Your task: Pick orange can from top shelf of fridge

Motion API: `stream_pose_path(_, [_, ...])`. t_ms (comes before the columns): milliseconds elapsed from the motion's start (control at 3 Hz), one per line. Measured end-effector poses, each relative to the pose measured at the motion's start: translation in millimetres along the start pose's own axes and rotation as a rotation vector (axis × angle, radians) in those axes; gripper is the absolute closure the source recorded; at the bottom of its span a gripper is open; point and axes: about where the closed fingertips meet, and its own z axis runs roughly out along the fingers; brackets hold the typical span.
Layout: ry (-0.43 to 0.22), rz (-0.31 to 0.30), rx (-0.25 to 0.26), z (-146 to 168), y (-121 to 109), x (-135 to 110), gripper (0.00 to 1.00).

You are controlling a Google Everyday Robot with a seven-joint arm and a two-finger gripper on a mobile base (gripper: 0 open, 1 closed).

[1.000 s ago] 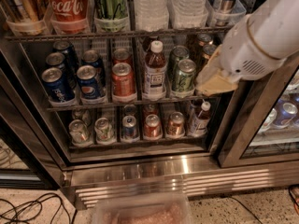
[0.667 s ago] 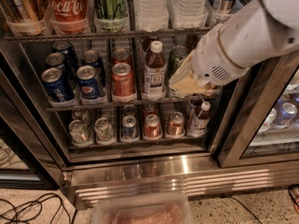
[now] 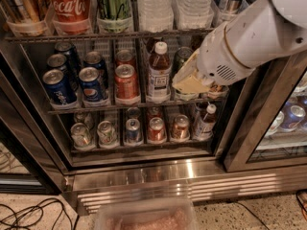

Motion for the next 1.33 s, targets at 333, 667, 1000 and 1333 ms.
stream_pose_path(333, [-0.016,-0.017,0.043,14,1,-10,1.0])
stream_pose_path(667, [-0.058,-0.074,0.079,61,16,-34,1.0])
stream_pose_path(1000, [-0.16,-0.101,0.102,104,21,-62,1.0])
stream_pose_path(1333, [-0.206,-0.104,0.173,99,6,-77,1.0])
